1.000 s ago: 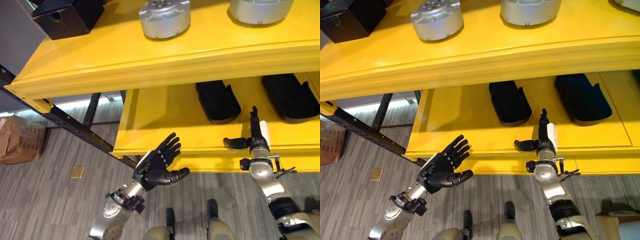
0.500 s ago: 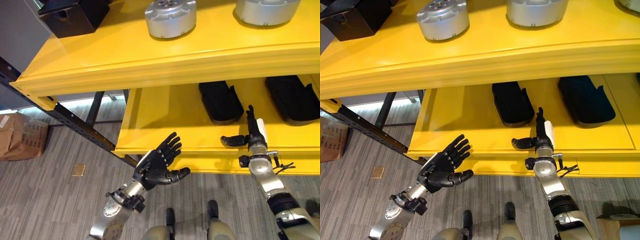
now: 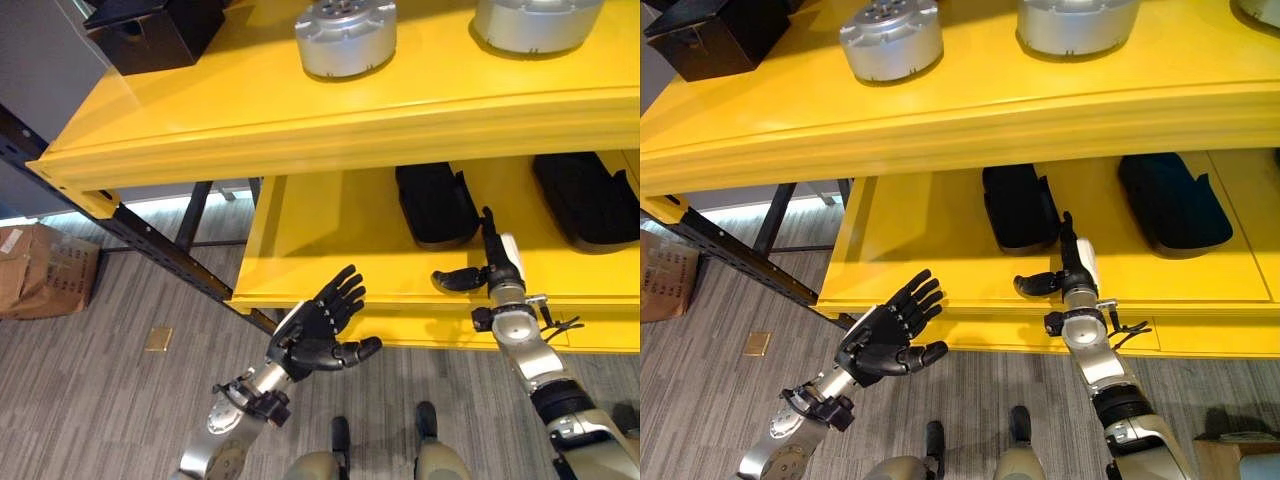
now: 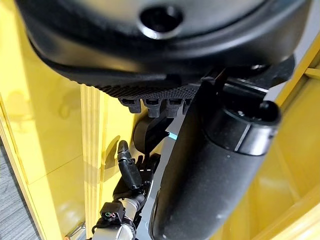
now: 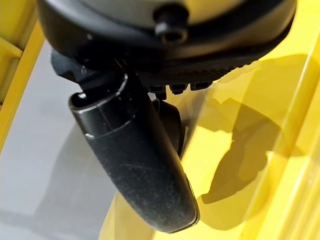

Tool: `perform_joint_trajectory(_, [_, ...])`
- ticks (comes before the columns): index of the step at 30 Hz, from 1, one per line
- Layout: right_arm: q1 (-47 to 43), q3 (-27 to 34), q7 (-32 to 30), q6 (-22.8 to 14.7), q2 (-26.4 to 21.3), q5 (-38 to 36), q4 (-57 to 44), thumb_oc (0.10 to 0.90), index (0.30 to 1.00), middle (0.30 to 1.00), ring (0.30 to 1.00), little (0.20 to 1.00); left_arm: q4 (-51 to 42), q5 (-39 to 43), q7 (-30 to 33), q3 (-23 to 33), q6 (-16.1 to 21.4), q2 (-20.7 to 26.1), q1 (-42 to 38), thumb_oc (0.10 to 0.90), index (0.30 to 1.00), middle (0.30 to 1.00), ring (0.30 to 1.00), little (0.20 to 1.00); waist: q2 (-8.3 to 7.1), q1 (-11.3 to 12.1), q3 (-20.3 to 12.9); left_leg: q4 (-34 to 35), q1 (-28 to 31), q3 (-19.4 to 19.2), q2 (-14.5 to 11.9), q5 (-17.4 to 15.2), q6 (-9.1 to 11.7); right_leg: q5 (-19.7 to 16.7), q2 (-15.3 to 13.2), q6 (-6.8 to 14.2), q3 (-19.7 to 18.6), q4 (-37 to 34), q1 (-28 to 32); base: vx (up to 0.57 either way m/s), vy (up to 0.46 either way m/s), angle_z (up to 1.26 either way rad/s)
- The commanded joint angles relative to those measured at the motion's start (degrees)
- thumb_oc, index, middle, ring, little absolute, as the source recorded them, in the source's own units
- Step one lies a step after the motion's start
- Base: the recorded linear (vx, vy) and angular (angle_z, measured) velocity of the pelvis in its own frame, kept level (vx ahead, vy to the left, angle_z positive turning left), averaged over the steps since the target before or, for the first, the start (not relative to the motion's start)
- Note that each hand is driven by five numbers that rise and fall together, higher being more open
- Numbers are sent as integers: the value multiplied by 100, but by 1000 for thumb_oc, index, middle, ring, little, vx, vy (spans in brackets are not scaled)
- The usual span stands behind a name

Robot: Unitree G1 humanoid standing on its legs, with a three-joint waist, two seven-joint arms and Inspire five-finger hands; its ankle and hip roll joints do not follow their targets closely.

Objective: Move parts from the plastic box to the shelf.

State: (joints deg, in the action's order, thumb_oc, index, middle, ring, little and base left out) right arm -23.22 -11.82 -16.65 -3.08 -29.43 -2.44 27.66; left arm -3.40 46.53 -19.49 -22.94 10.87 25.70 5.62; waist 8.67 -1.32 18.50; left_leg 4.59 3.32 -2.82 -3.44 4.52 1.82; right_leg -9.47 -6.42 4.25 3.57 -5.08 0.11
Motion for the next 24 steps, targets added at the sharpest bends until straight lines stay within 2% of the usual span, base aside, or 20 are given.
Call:
perform_joint_trajectory(1, [-875,-110,-2,-496,0,30,-100,900,1000,1000,1000,1000,-523,4,-234,-131,412,-20,-273,900,1000,1000,1000,1000,-246,163,-346,-267,19,-102,-81,-345,29,700,-320,33,102,502,77,0,0,0])
perform_joint_trajectory(20, [-490,-211,-116,-532,192,100,-347,900,1000,1000,1000,1000,-496,-118,-196,-82,429,-62,-278,900,1000,1000,1000,1000,-323,124,-348,-247,2,-135,-104,-336,20,666,-289,48,64,465,55,0,0,0])
perform_joint_trajectory(24, [-493,-216,-626,-517,214,385,-270,900,1000,1000,1000,1000,-487,-119,-164,-81,434,-75,-314,900,1000,1000,1000,1000,-324,130,-349,-253,-3,-124,-103,-342,17,674,-283,41,61,471,56,0,0,0])
